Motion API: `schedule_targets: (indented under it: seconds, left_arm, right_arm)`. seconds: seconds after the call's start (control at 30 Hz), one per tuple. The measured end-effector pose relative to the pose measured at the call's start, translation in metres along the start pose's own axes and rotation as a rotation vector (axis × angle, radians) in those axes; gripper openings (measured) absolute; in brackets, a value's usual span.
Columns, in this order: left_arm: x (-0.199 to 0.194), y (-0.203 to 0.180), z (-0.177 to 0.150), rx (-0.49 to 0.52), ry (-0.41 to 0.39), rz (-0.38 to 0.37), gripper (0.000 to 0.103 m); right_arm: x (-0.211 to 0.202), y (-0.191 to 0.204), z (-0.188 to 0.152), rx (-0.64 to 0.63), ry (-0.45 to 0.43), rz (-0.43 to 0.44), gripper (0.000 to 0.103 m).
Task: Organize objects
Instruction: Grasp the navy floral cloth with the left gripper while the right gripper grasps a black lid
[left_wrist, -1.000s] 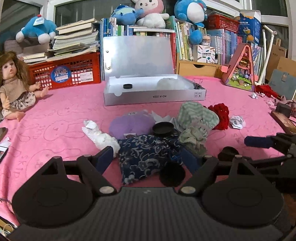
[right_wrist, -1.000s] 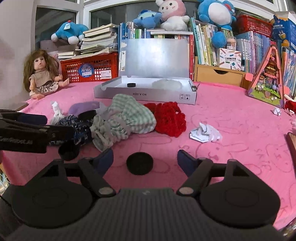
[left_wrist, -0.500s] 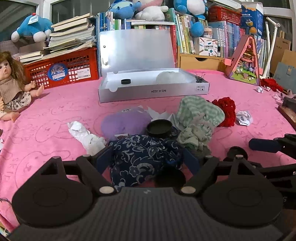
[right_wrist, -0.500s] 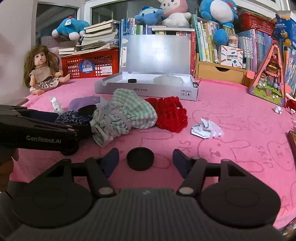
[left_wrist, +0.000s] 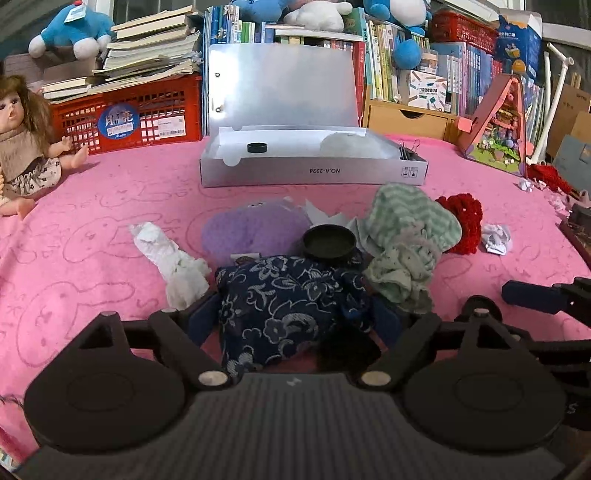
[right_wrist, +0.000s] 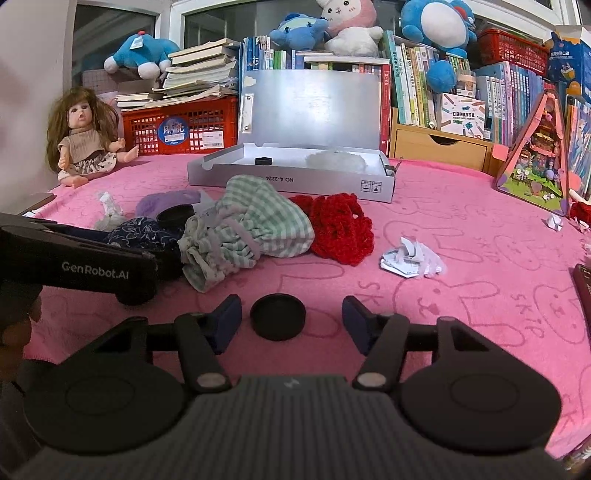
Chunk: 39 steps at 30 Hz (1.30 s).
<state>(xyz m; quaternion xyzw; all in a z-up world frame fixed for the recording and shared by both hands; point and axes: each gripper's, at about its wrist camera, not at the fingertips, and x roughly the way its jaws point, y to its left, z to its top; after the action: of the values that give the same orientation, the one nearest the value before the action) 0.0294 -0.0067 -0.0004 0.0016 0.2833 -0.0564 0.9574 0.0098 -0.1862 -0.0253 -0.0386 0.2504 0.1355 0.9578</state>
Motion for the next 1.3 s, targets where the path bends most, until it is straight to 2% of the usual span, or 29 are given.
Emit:
schedule_targets:
  seconds: [0.1, 0.17, 0.3, 0.37, 1.3]
  left_arm:
    - [-0.002, 0.0, 0.001, 0.002, -0.005, -0.002, 0.078]
    - [-0.004, -0.001, 0.001, 0.009, -0.01, 0.007, 0.069]
    - [-0.007, 0.0, 0.004, 0.012, -0.007, 0.0, 0.061]
    - [-0.009, 0.001, 0.006, 0.011, -0.007, -0.004, 0.058]
    - [-0.03, -0.004, 0.021, 0.045, -0.066, -0.02, 0.057]
  right_arm:
    - [0.0, 0.001, 0.0, -0.004, -0.001, -0.007, 0.057]
    - [0.0, 0.002, 0.001, -0.004, -0.001, -0.008, 0.053]
    - [0.001, 0.001, 0.003, 0.006, 0.002, -0.008, 0.04]
    - [0.002, 0.001, 0.005, 0.009, 0.006, -0.015, 0.037]
    - [0.0, -0.01, 0.006, 0.08, -0.005, -0.026, 0.037]
